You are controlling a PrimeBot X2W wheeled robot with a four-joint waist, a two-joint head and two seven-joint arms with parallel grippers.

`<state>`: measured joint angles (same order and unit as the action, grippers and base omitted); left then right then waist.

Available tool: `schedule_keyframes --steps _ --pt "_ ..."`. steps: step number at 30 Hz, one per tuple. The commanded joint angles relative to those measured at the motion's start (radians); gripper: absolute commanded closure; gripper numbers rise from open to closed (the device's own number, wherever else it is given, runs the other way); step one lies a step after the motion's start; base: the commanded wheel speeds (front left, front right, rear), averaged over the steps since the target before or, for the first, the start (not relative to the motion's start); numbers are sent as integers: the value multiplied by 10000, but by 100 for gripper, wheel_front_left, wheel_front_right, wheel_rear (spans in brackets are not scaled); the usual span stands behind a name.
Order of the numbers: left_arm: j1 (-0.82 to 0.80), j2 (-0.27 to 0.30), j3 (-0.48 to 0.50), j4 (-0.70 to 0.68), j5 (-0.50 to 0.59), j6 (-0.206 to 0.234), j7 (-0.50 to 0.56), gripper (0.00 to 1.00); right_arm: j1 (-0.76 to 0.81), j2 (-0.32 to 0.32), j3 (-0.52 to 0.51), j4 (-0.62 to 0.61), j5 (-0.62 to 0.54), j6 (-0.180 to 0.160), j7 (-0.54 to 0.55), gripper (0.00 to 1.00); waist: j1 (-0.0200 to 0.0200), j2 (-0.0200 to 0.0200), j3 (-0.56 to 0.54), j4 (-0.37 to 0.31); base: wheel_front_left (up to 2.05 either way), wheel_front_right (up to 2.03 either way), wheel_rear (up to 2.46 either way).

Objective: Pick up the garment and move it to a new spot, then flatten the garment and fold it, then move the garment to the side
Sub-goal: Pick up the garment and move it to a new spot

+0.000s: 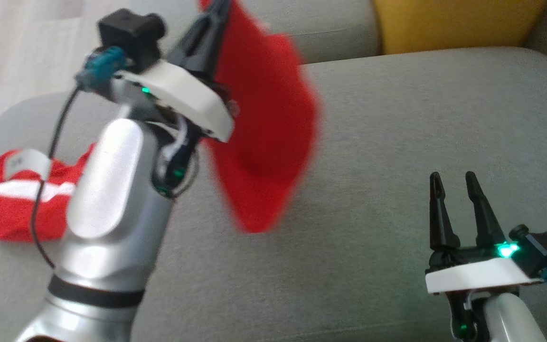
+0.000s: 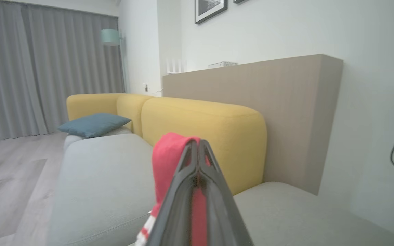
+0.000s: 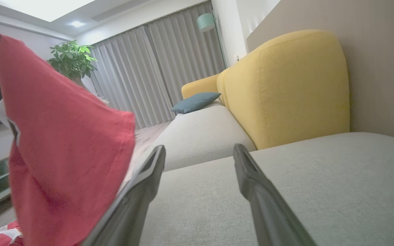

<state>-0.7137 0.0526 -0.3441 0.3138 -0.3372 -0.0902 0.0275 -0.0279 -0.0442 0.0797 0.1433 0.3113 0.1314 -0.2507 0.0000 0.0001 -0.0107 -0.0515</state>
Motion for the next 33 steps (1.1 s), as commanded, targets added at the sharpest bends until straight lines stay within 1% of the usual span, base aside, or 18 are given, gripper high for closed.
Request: schedule_keyframes --steps 1,5,8,10,11,15,17,18,19,20,22,25,30,31,32,33 --pt "-331 146 155 -679 -142 147 122 100 -321 -60 216 -398 83 -7 -109 0 0 -1 -110 -517 0 0 0" --pt "-38 6 -451 -1426 -582 733 395 100 -451 -60 267 -512 153 -7 -109 0 0 -1 -28 -1223 0 0 0" --pt "177 -12 -780 -1386 -774 1099 456 100 -568 -60 406 -566 207 -7 -110 0 0 -1 125 -1836 0 0 0" --pt "248 -15 -947 -1067 -786 1223 443 100 -671 -60 508 -619 275 -7 -110 0 0 -1 323 -2232 0 0 0" --pt "244 25 -1061 -515 -673 1228 372 100 -781 -60 615 -678 353 -7 -110 0 0 -1 558 -2603 0 0 0" --pt "-94 433 -1226 1102 -322 1039 235 100 -977 -60 853 -760 566 -7 -110 0 0 -1 1041 -3242 0 0 0" --pt "-374 626 -1353 1958 -125 895 178 100 -1039 -60 950 -782 666 -7 -110 0 0 -1 1226 -3448 0 0 0" --pt "-539 721 -1415 2380 -8 852 133 80 -1058 -60 987 -794 714 -7 -110 0 0 -1 1307 -3520 0 0 0" --pt "-705 795 -1463 2763 97 817 25 48 -1069 -60 1008 -804 758 -7 -110 0 0 -1 1368 -3562 0 0 0" --pt "-865 860 -1495 3126 194 809 -99 0 -1075 -60 1028 -809 794 -7 -110 0 0 -1 1419 -3590 0 0 0" --pt "-1132 917 -1535 3797 280 754 -290 0 -1064 -60 1047 -789 833 -7 -110 0 0 -1 1455 -3582 0 0 0" --pt "-1453 898 -1487 4481 263 693 -752 0 -1030 -60 996 -733 828 -7 -110 0 0 -1 1435 -3398 0 0 0" --pt "-1700 841 -1546 5148 235 504 -1333 0 -978 -60 758 -629 680 -7 -110 0 0 -1 1269 -2701 0 0 0" --pt "-1713 845 -1574 5229 228 447 -1400 0 -979 -60 723 -609 641 -7 -110 0 0 -1 1239 -2553 0 0 0" --pt "-1713 845 -1574 5229 228 447 -1400 0 -979 -60 723 -609 641 -7 -110 0 0 -1 1239 -2553 0 0 0" --pt "-1720 824 -1621 5286 218 370 -1457 0 -971 -60 653 -595 603 -7 -110 0 0 -1 1201 -2360 0 0 0"
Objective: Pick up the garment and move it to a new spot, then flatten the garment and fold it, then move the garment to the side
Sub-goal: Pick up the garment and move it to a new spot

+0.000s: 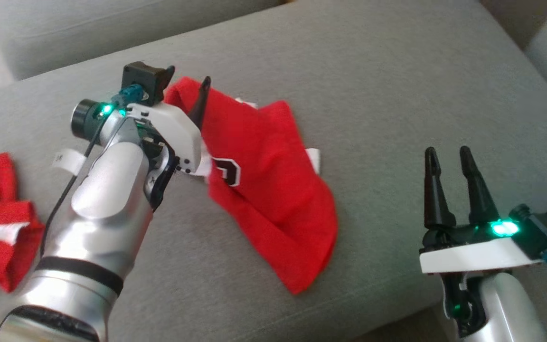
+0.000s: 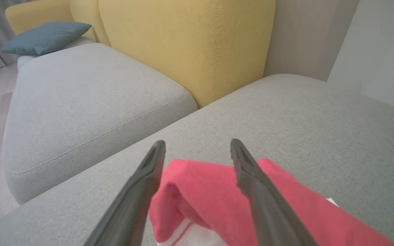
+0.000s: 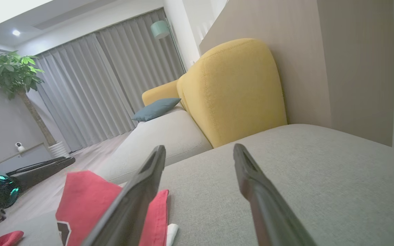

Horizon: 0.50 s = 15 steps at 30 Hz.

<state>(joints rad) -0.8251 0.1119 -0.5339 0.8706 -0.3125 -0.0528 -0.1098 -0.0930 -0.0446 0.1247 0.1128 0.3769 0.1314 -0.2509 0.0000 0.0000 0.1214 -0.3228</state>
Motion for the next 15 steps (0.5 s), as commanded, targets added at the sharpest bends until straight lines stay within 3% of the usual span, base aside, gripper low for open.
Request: schedule_keyframes --steps 1,10,15 --pt "-603 218 237 -242 -51 -82 -136 0 -316 -56 151 -274 -87 -7 -108 0 0 0 -155 522 0 0 0" --pt "279 380 -286 -613 -240 -552 -307 0 -257 -56 -174 -125 -356 -7 -108 0 0 0 -612 1774 0 0 0" --pt "1142 696 -166 -1391 -434 -314 -626 0 11 -56 -392 -10 -473 -7 -108 0 0 0 -1079 2502 0 0 0"
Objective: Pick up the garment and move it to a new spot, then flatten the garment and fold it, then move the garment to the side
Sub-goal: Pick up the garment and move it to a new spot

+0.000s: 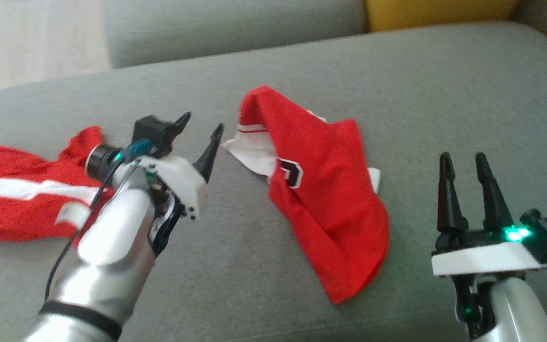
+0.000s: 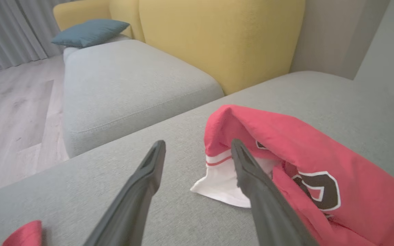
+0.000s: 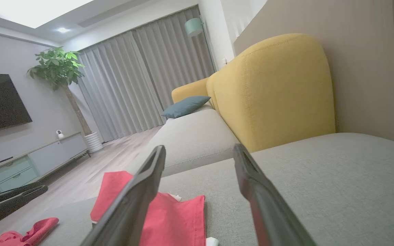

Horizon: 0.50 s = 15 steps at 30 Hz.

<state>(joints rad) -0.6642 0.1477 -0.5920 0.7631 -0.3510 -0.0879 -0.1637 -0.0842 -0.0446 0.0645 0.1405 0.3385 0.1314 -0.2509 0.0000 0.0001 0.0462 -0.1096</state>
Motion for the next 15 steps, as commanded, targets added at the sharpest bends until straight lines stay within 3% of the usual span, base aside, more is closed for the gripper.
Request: schedule_keyframes --steps 1,7,15 --pt "-240 377 500 -499 -127 152 -179 0 0 -56 169 -256 -121 -7 -108 0 0 -1 -442 528 0 0 0" --pt "1660 521 1199 -2127 -673 1041 -753 0 400 -56 -69 -199 -284 -7 -109 0 0 -1 -823 1290 0 0 0" --pt "4328 715 1806 -4923 -191 2094 -974 0 670 -56 -163 -164 -405 -7 -109 0 0 -1 -943 1747 0 0 0"
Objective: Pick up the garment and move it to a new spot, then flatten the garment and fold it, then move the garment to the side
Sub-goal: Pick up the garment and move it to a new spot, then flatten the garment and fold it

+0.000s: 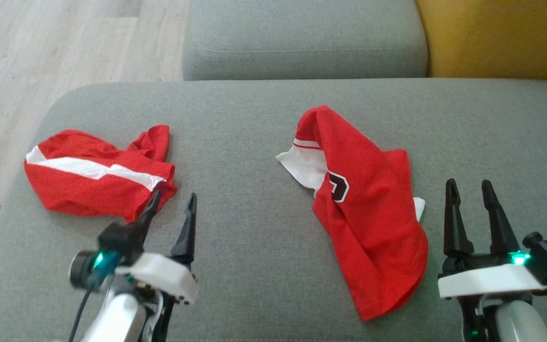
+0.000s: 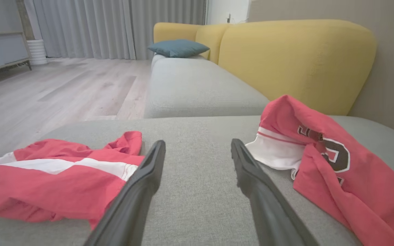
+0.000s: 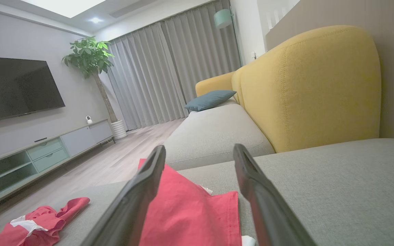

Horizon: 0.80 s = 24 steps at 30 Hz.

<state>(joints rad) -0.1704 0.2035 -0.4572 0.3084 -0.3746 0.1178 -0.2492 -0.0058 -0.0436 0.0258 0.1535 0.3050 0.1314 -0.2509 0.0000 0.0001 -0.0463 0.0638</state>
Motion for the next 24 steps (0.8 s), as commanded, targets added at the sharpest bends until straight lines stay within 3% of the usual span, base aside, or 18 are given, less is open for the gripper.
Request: schedule_keyframes --steps 1,5,13,24 --pt "-306 71 621 -708 67 128 -120 0 -95 -66 222 -285 -60 -7 -109 0 0 -1 -25 11 0 0 0" --pt "624 -261 1139 -1438 209 281 -123 0 -20 -66 213 -205 -54 -7 -109 0 0 -1 -18 -18 0 0 0" --pt "723 -562 1248 -1512 698 -128 -124 0 -528 -66 -53 718 -432 -7 -47 0 0 -1 262 191 0 0 0" --pt "357 -1040 1373 -1298 999 -712 -125 0 -3902 -66 -1564 4586 -728 -7 2056 0 0 -1 1545 839 0 0 0"
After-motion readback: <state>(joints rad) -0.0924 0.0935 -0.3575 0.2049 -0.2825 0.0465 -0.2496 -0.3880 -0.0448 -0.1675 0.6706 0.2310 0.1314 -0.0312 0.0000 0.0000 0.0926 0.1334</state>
